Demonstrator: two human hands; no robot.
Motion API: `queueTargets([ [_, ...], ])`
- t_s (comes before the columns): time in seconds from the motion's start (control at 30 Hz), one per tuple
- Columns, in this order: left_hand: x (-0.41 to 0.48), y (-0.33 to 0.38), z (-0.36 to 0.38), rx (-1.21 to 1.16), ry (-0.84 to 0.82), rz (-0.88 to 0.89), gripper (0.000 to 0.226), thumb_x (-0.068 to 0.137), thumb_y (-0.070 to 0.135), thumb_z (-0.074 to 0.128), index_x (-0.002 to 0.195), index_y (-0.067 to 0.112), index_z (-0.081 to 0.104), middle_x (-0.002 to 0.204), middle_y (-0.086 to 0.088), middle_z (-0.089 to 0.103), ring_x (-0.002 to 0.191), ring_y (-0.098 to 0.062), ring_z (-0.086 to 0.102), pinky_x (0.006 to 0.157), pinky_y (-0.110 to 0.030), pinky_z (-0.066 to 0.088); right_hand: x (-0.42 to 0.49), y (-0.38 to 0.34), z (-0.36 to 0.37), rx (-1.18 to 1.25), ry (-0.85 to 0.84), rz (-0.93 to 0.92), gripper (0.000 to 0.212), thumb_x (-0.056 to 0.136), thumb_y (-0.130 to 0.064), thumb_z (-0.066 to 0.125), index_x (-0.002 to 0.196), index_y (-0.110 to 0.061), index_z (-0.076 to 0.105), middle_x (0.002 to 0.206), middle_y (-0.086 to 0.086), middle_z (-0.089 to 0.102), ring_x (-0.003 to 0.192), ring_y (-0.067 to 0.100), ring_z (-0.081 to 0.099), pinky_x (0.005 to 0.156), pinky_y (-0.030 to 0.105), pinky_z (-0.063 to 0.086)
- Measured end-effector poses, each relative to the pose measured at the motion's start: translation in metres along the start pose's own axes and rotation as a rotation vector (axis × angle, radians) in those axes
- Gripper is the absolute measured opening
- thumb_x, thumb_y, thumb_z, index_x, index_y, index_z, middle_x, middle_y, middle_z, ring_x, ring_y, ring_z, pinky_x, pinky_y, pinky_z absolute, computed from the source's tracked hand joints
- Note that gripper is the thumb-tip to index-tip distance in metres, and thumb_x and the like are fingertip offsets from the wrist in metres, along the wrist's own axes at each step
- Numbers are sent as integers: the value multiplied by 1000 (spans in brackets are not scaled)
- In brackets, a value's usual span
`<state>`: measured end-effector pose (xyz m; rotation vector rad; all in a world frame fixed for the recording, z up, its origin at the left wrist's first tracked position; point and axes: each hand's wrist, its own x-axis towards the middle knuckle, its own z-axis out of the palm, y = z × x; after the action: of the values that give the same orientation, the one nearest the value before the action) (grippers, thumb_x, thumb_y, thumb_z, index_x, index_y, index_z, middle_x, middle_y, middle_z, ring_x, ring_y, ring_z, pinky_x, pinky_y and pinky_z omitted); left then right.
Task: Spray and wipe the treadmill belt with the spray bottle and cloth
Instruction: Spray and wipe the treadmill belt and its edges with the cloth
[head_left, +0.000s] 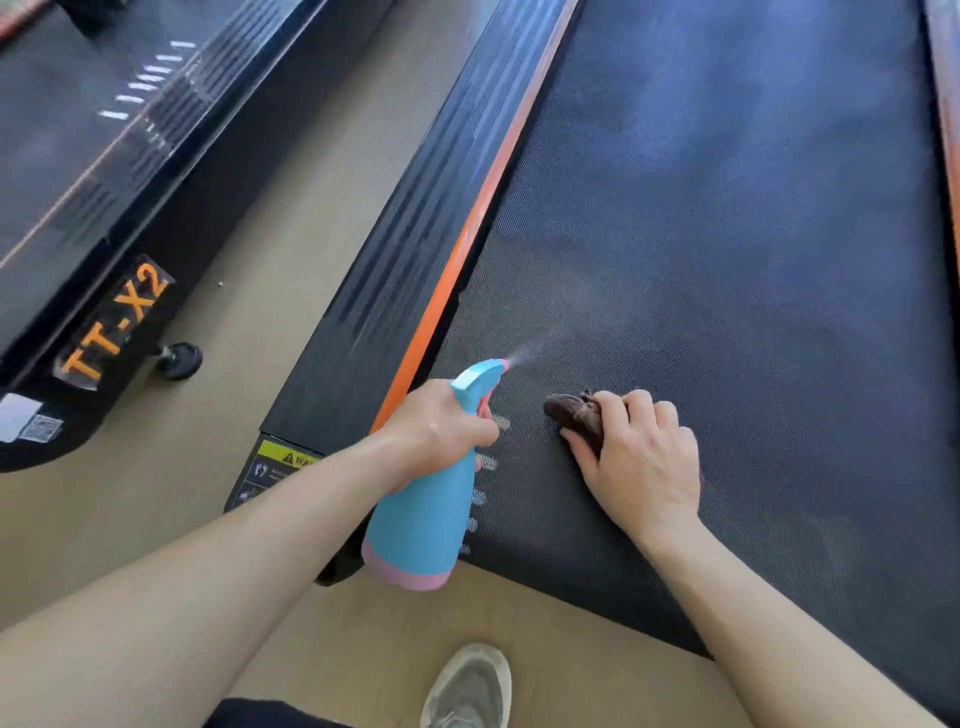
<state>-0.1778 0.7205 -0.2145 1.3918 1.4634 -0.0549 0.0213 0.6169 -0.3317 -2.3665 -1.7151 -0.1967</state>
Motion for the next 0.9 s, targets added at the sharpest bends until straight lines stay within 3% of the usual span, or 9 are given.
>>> queueTargets([
  [0.1,-3,-7,-6,-58,-15,-13,43,74,21,65,115,11,71,83,-2,70,67,-21,73,87,-51,64,10,-1,0,45,-5,23,52,91,-63,57,115,-16,60,100,9,54,88,34,52,64,43,47],
  [0.23,-2,-19,-11,-86,42,41,17,86,4,64,101,8,70,100,-12,73,64,-18,71,80,-43,65,79,-6,9,69,-7,28,55,91,-65,49,117,-17,58,109,11,56,99,35,54,74,46,48],
  [0.33,2,-18,-15,-137,111,64,23,82,7,66,102,15,74,97,-4,72,67,-18,71,77,-41,66,148,-23,22,63,-108,28,55,94,-66,43,118,-18,54,119,11,54,110,36,51,83,49,47],
  [0.43,1,-11,-21,-205,145,67,40,71,19,65,110,20,75,104,-7,75,65,-21,74,86,-47,66,150,-40,26,18,-99,15,51,95,-64,44,115,-18,56,117,11,55,107,37,51,80,47,45],
  [0.53,2,-5,-25,-245,154,64,51,65,23,62,114,22,74,98,-4,73,64,-21,73,83,-44,66,76,-46,13,43,-24,-186,45,92,-62,51,110,-21,59,106,7,55,94,34,51,71,44,43],
  [0.67,8,-2,-26,-268,175,43,25,84,9,66,104,22,74,95,2,72,66,-21,70,69,-32,63,53,-39,14,45,-54,-429,46,93,-62,52,112,-21,61,103,7,55,90,33,52,67,44,45],
  [0.77,7,-7,-26,-284,191,44,37,72,17,66,105,32,74,103,-6,76,68,-21,69,77,-39,67,112,-41,27,6,-26,-309,48,92,-64,50,108,-19,60,107,10,56,97,36,53,71,46,47],
  [0.9,3,-17,-34,-277,200,24,43,63,25,62,104,22,75,109,-9,78,65,-23,74,85,-50,66,167,-54,35,-19,-91,-118,50,95,-61,49,113,-15,57,116,14,54,105,38,52,79,49,47],
])
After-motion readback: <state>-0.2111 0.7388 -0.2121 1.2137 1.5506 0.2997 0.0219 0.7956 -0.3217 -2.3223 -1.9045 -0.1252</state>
